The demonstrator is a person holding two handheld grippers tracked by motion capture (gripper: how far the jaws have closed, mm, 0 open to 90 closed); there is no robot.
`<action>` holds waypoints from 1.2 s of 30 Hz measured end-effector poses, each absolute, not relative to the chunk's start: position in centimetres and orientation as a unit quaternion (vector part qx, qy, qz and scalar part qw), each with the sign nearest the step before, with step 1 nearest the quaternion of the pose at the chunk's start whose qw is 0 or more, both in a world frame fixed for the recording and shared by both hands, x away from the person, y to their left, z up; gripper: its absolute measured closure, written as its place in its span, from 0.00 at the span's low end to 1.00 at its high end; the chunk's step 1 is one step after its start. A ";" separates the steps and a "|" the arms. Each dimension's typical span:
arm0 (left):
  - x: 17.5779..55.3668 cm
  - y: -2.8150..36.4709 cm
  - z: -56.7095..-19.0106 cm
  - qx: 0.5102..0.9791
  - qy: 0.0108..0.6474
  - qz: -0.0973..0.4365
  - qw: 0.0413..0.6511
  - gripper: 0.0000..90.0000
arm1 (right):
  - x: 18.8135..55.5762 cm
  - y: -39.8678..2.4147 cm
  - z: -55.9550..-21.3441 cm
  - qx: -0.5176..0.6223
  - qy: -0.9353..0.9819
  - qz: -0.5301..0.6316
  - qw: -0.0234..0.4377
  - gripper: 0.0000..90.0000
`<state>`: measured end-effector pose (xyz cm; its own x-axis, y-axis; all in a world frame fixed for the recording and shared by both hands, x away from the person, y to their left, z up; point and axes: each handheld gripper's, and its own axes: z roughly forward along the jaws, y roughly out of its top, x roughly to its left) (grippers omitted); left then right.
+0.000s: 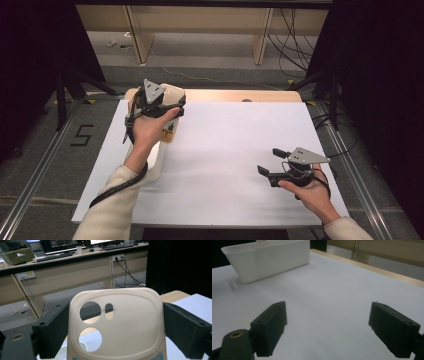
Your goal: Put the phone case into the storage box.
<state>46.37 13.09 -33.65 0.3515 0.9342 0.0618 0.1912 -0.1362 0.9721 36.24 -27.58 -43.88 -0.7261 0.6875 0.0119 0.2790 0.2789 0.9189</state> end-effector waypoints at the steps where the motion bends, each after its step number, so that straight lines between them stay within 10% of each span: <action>1: 46.4 13.2 -33.6 0.654 0.430 0.375 0.497 0.12 | 36.2 -27.6 -43.9 0.312 0.774 0.513 0.199 0.18; 36: 47.0 15.2 -33.8 0.635 0.457 0.384 0.491 0.12 | 36.2 -27.6 -43.9 0.312 0.775 0.512 0.199 0.18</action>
<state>46.98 15.16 -33.77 0.2879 0.9568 0.0398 0.2029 -0.1015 0.9739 36.24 -27.60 -43.88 -0.7267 0.6869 0.0107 0.2791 0.2810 0.9182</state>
